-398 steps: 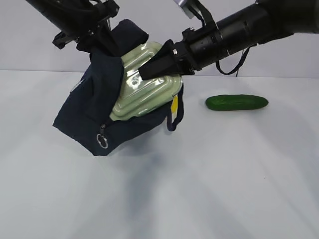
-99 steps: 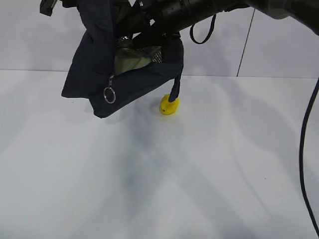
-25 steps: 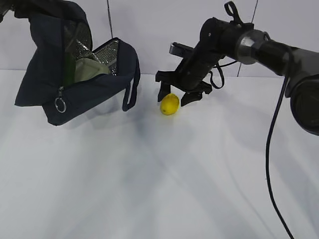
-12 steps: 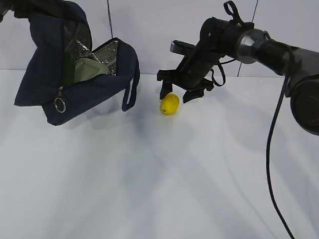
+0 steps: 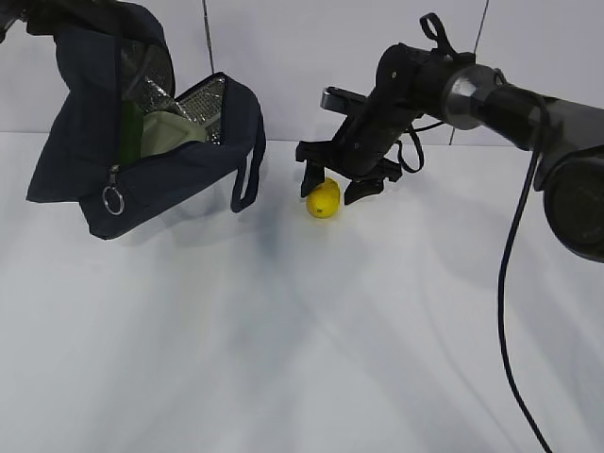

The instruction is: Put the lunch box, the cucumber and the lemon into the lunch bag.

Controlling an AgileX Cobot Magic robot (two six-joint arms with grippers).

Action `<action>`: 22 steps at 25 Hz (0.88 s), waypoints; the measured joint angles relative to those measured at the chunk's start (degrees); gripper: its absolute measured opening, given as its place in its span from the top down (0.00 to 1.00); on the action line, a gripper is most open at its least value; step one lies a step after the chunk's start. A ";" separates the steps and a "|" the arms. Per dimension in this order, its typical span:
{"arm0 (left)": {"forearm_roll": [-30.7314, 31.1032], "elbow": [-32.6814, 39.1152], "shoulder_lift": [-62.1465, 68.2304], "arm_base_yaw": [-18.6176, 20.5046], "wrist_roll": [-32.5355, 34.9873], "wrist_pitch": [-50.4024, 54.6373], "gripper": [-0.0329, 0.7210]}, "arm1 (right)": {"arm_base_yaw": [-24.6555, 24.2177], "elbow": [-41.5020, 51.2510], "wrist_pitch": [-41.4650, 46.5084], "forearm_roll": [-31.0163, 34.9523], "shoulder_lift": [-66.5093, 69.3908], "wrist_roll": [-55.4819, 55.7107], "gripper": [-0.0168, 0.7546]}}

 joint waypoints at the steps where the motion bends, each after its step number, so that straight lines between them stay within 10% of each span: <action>1: 0.00 0.00 0.00 0.00 0.00 0.11 0.95 | 0.00 0.00 0.00 0.07 0.00 0.00 0.22; 22: 0.00 0.00 0.00 0.00 0.00 0.26 0.95 | 0.00 0.00 0.13 0.22 0.00 -1.02 0.40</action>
